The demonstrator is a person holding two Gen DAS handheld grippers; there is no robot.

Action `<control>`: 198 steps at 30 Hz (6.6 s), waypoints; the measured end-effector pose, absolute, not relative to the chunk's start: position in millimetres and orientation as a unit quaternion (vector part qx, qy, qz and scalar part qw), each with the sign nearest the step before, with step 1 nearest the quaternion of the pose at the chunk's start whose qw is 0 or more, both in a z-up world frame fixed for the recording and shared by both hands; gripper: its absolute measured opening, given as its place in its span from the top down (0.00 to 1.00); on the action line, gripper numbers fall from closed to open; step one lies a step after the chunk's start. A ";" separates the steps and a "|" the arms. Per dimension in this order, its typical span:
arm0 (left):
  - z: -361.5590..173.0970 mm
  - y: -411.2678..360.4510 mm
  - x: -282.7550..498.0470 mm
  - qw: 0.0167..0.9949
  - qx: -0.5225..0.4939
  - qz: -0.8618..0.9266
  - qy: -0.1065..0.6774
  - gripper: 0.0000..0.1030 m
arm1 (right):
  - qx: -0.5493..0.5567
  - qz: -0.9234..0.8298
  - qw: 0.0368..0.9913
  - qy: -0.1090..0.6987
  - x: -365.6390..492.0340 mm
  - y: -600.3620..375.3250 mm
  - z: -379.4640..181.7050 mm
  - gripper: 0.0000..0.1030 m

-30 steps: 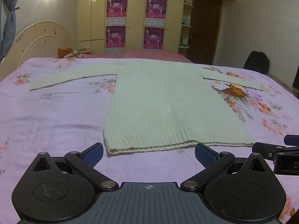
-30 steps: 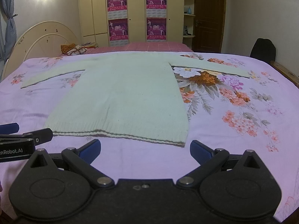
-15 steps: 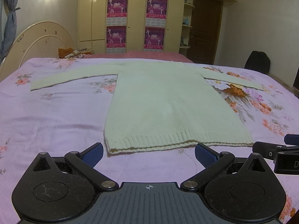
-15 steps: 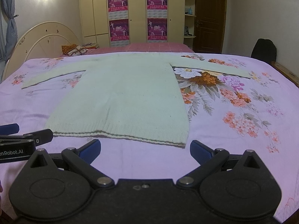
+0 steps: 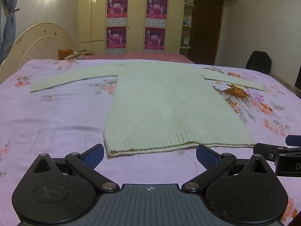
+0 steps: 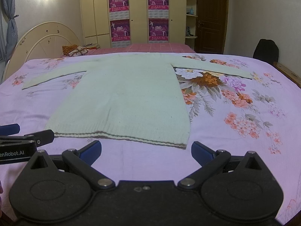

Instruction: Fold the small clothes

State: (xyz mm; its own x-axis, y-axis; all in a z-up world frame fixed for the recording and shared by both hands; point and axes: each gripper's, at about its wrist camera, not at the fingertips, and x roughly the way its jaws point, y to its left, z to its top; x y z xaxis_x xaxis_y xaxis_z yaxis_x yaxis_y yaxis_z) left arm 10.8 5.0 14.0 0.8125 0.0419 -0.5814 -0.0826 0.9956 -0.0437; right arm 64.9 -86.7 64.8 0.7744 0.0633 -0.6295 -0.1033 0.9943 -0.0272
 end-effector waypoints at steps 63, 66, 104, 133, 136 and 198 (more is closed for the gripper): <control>-24.2 118.5 407.1 0.947 -0.073 0.106 0.293 0.00 | 0.350 -0.196 0.882 0.246 450.0 -447.2 -6.5 0.62; -25.9 121.6 416.2 0.946 -0.085 0.102 0.297 0.00 | 0.341 -0.198 0.885 0.248 460.6 -447.8 -7.2 0.67; -17.8 178.4 389.7 0.929 -0.132 0.133 0.318 0.00 | 0.026 0.194 0.925 0.325 532.7 -27.8 -3.7 0.96; -80.5 66.7 548.4 0.872 -0.310 -0.061 0.372 0.97 | 0.137 0.054 0.939 0.311 462.0 -196.9 -5.6 0.66; -56.7 74.6 535.0 0.899 -0.287 -0.062 0.326 0.97 | 0.136 0.048 0.938 0.316 466.4 -198.5 -9.0 0.66; -66.4 121.9 530.5 0.947 -0.090 0.053 0.303 0.33 | 0.063 0.083 0.939 0.329 551.6 -192.0 -3.6 0.72</control>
State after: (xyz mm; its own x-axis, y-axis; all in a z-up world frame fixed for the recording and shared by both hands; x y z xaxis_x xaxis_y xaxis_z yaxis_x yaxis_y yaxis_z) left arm 530.5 121.9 -66.4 0.8105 0.0462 -0.5840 -0.1555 0.9781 -0.1384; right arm 551.6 -192.0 -3.6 0.7699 0.1966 -0.6070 -0.1140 0.9784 0.1724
